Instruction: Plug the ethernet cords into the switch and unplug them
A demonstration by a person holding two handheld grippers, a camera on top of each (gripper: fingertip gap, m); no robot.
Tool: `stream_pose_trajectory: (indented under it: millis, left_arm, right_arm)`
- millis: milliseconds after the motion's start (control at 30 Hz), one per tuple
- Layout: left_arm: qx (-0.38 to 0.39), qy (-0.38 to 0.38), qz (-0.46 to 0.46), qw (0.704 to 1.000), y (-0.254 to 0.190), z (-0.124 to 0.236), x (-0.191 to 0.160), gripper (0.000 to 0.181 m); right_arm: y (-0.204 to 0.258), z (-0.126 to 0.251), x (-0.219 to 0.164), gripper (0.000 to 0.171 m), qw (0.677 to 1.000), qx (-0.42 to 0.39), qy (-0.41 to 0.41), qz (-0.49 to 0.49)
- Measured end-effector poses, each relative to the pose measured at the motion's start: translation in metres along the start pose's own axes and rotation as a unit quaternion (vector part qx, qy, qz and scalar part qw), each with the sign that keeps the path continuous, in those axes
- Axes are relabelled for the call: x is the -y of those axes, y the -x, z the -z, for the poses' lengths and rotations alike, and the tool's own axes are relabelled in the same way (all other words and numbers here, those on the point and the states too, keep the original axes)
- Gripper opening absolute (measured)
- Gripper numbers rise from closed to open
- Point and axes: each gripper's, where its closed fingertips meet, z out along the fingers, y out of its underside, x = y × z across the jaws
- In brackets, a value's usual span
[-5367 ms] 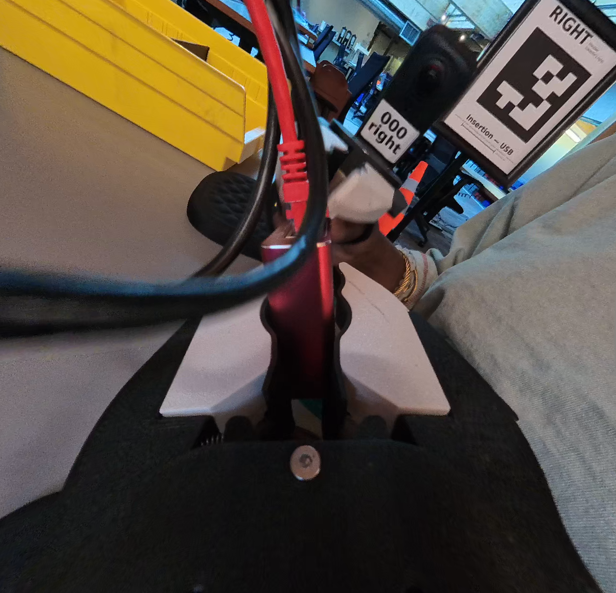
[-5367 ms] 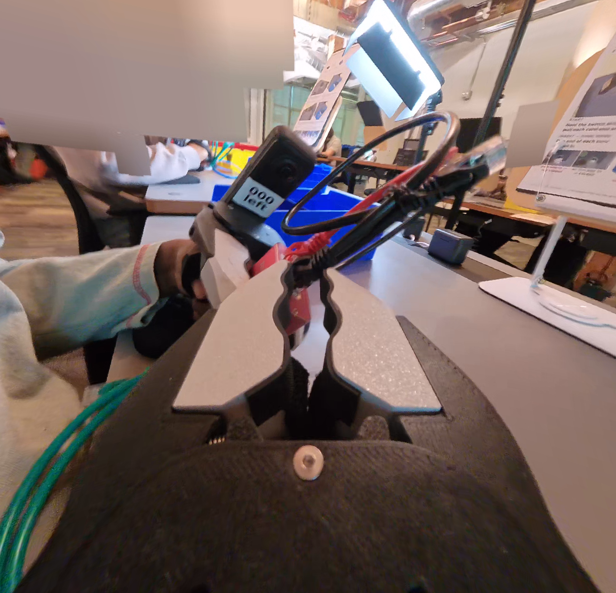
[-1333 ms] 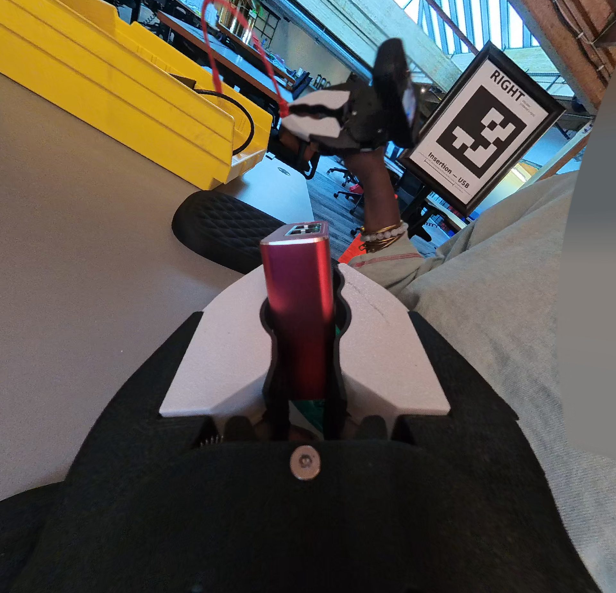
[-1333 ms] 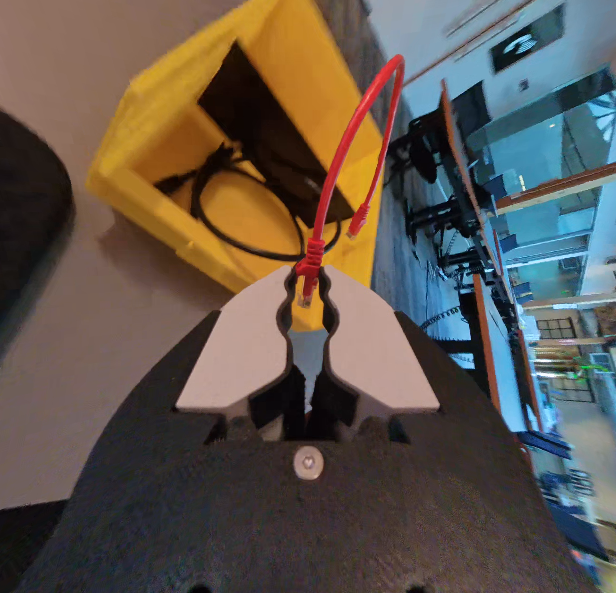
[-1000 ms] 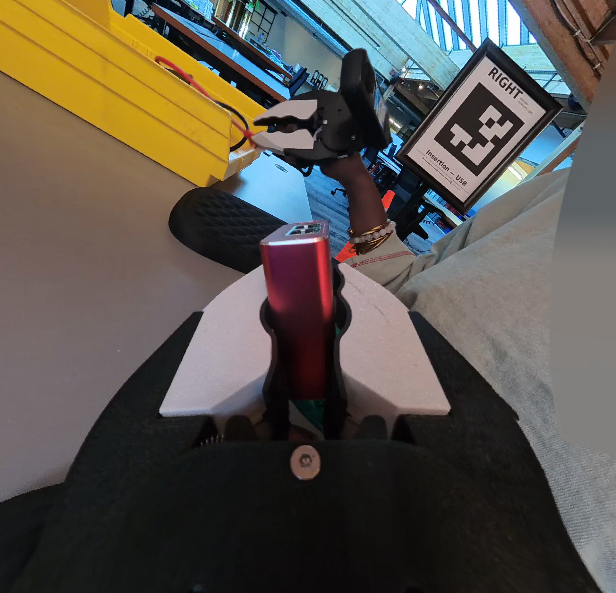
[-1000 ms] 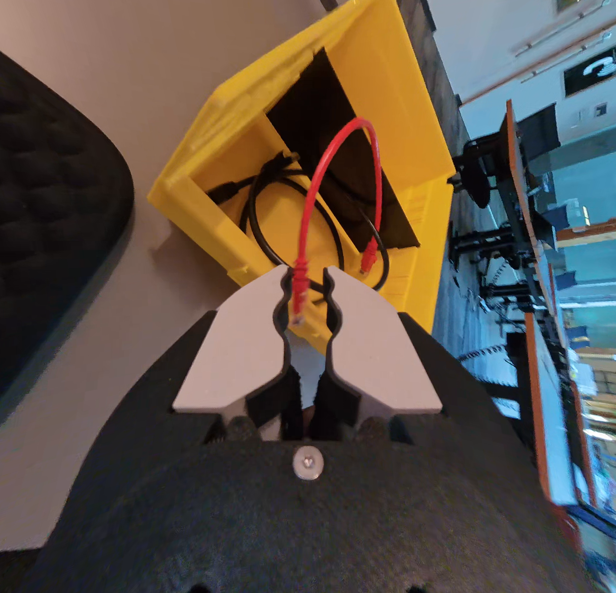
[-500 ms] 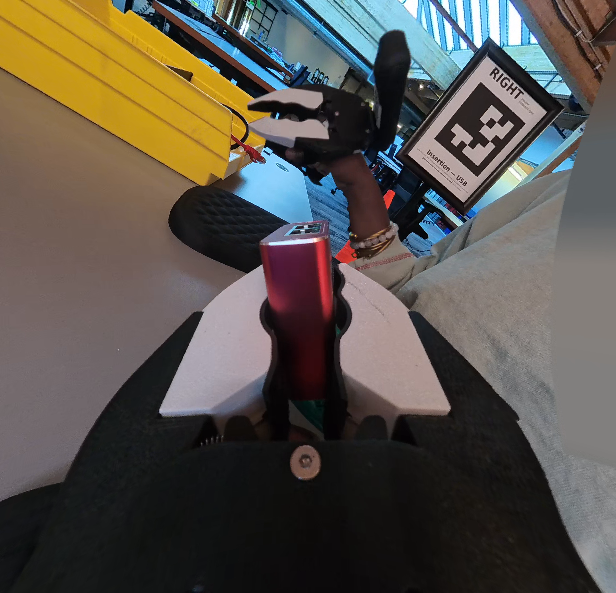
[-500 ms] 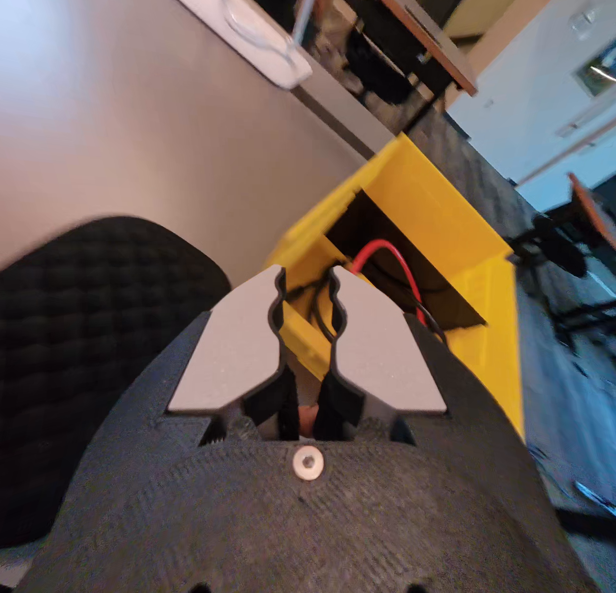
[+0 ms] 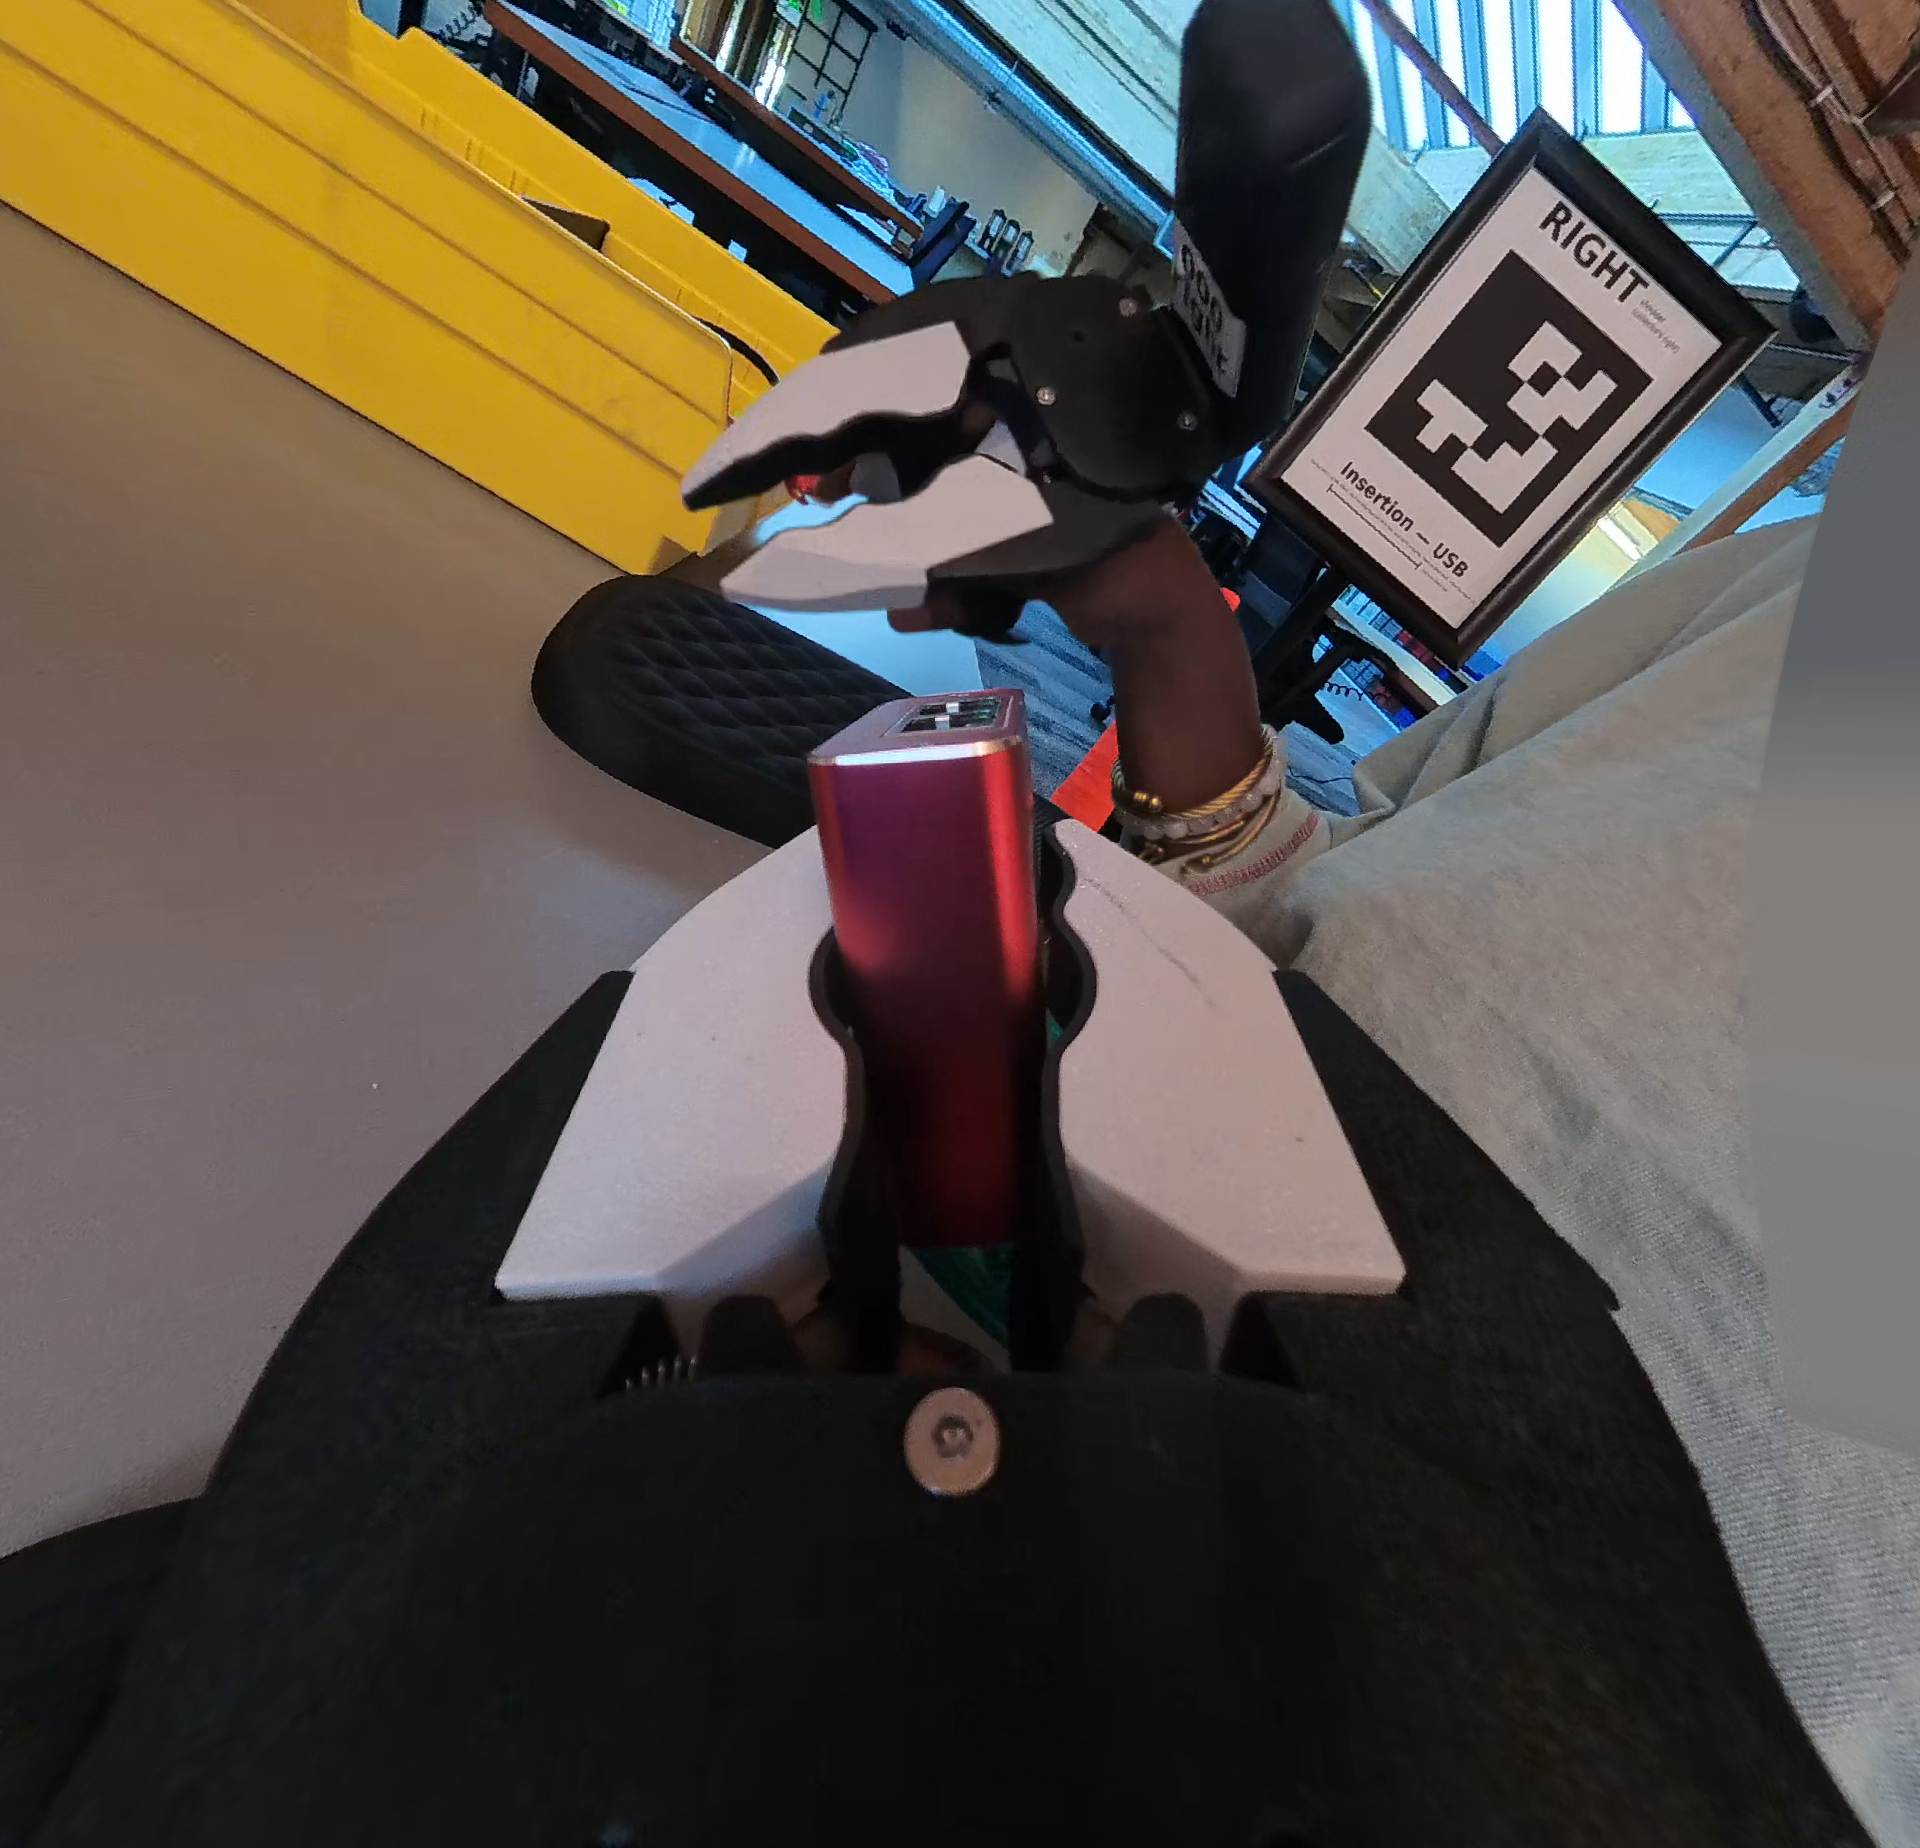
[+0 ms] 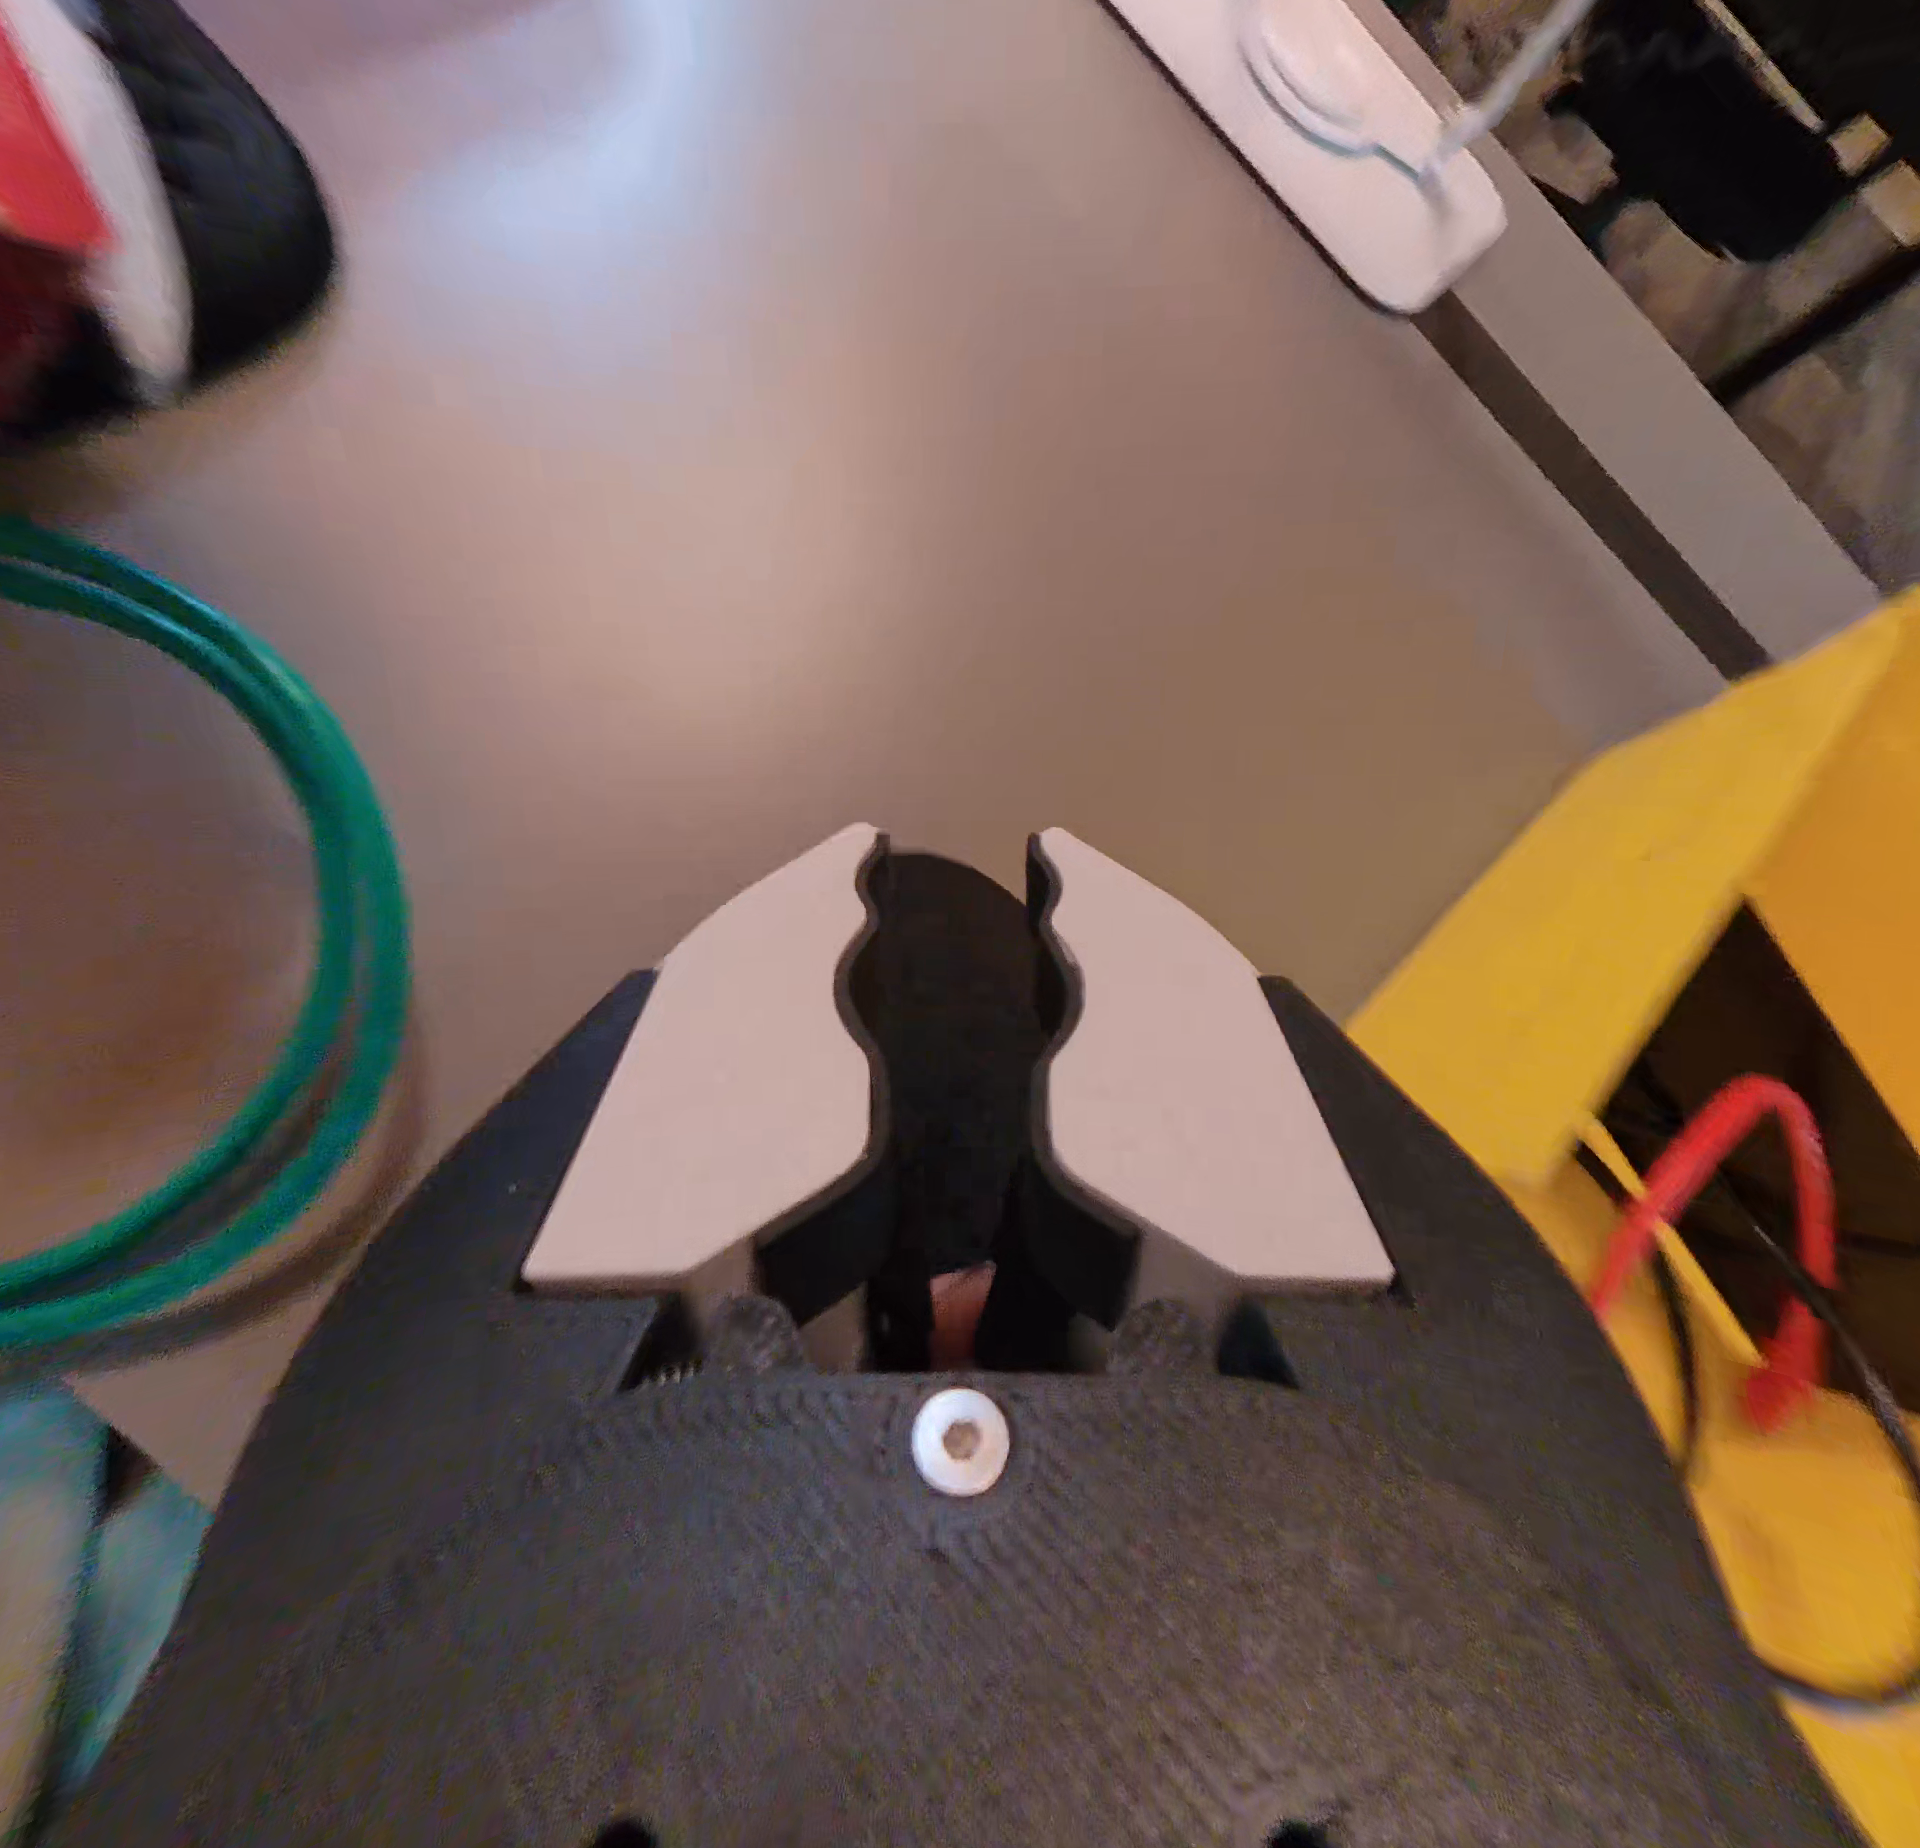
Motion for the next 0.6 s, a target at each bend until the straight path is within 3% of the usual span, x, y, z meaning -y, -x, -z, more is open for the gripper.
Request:
stream_pose_trajectory:
  millis: [33,300,600]
  left_arm:
    - [0.000,0.000,0.000,1.000,0.000,0.000,0.000,0.031]
    - [-0.001,0.002,-0.003,1.000,-0.001,0.000,-0.001,0.031]
    - [0.000,-0.009,-0.008,1.000,-0.001,0.002,0.003,0.031]
  right_arm:
    - [0.009,-0.003,0.007,0.026,1.000,0.024,-0.018,-0.009]
    - [0.064,-0.008,0.058,0.039,0.965,0.190,-0.150,-0.096]
    - [0.063,-0.019,0.045,0.040,0.984,0.143,-0.088,-0.050]
